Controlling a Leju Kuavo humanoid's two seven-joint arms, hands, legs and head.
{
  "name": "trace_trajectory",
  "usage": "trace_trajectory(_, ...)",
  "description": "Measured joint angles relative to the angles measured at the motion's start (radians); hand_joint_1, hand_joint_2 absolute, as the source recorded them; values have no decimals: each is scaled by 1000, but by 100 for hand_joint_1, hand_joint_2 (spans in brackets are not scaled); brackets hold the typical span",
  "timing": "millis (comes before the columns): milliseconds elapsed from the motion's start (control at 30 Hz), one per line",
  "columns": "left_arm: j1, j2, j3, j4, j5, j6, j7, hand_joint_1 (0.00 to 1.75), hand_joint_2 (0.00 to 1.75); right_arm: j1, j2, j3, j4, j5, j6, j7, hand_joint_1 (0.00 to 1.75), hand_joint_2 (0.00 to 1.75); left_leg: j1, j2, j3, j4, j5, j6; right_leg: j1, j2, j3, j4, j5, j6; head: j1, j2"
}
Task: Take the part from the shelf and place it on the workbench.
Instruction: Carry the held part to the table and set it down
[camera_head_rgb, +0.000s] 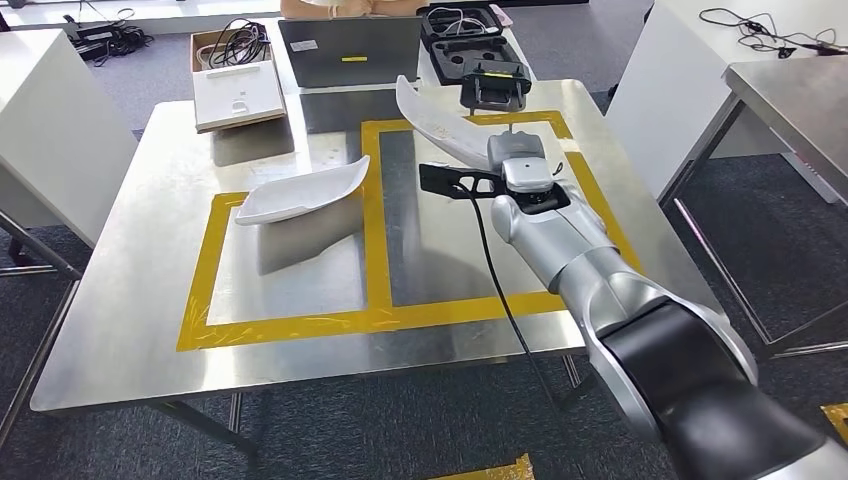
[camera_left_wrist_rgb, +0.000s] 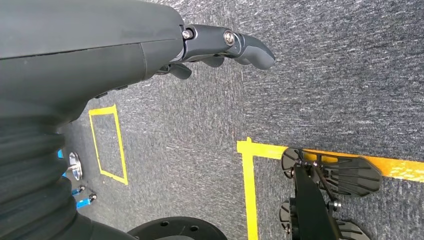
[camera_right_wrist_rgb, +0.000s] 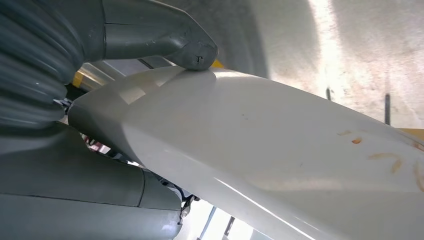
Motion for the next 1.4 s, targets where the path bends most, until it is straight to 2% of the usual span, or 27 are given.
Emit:
trace_trajectory(467,2,1,3,0,16,0,3,0,175,53,-7,15,6,33,18,-61,175,175,0,0,0,0,0,0,2,0,0,0,0,0,0,0)
trace_trajectory(600,2,2,5,0,17,0,1,0,175,69,-5,24,7,36,16,-65,0,0,0,0,0,0,0,0,2,0,0,0,0,0,0,0)
trace_trajectory(733,2,4,8,0,16,0,-1,0,175,71,-6,24,7,31,12,-56,0,0,0,0,0,0,0,0,2,0,0,0,0,0,0,0)
trace_trajectory(867,2,6,11,0,20,0,0,0,0,68,-11,24,7,23,10,-48,0,0,0,0,0,0,0,0,2,0,0,0,0,0,0,0)
trace_trajectory(1167,2,11,24,0,35,0,19,0,0,45,-30,23,7,-10,-42,-51,0,0,-1,0,0,1,0,0,1,0,1,0,0,1,0,0)
trace_trajectory(1400,2,19,36,0,46,0,17,0,0,-21,-34,-30,1,-104,-154,-138,0,0,-8,0,-1,5,-5,8,-7,0,2,-1,0,12,0,0)
